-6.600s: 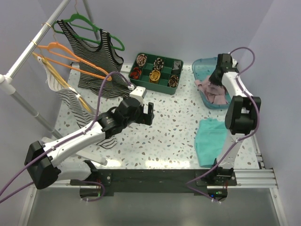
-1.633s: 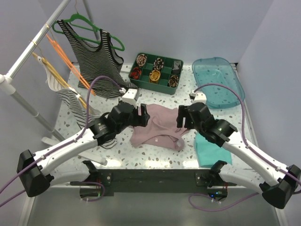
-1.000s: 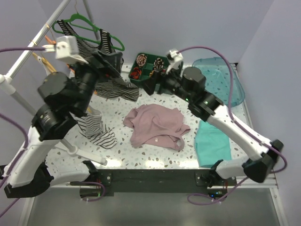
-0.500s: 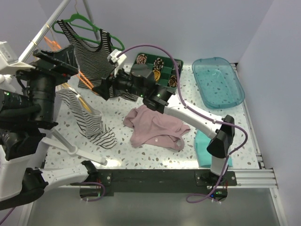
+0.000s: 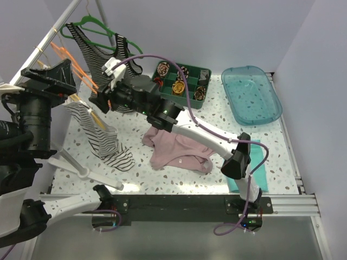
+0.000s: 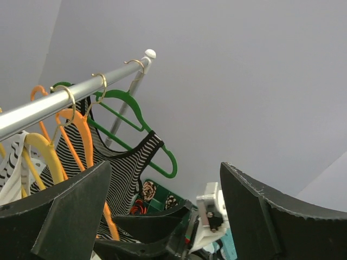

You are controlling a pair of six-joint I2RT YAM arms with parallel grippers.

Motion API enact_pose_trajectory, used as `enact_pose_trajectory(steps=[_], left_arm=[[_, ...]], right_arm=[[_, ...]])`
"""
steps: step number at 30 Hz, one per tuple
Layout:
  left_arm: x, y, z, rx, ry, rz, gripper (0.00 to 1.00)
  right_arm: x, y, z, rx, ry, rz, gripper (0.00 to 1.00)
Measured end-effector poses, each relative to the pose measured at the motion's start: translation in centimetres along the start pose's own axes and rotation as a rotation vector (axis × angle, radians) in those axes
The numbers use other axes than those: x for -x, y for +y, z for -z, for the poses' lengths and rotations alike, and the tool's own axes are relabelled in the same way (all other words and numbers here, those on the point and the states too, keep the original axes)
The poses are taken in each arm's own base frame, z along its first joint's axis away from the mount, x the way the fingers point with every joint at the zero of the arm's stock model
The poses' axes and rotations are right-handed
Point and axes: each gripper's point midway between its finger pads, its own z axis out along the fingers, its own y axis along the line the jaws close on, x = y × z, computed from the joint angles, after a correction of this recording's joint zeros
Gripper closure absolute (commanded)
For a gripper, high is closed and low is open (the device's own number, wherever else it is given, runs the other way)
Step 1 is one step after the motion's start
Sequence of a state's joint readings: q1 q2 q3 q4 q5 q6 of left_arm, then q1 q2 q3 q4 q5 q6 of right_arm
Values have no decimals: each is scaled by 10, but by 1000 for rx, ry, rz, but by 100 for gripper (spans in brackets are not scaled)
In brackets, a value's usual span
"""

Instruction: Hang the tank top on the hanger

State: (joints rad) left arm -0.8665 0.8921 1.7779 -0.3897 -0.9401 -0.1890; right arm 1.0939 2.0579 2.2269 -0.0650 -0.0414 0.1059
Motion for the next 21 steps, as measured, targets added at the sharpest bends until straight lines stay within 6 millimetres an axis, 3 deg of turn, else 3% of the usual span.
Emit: enact_pose_trajectory(steps=[4, 10, 17, 20, 21], left_arm=[[7, 9, 6, 5, -14, 13, 13], [18, 19, 13, 14, -34, 24, 13], [18, 22, 13, 23, -33, 13, 13], [17, 22, 13, 26, -32, 5, 13], [17, 22, 13, 26, -32, 4, 13]], right_arm=[[-31, -8, -19, -50, 47, 41, 59], [-77, -25, -33, -112, 125, 67, 59], [-68, -32, -34, -149, 98, 79, 64], [-65, -34, -35, -158, 87, 87, 78], [-65, -34, -35, -161, 86, 88, 88]])
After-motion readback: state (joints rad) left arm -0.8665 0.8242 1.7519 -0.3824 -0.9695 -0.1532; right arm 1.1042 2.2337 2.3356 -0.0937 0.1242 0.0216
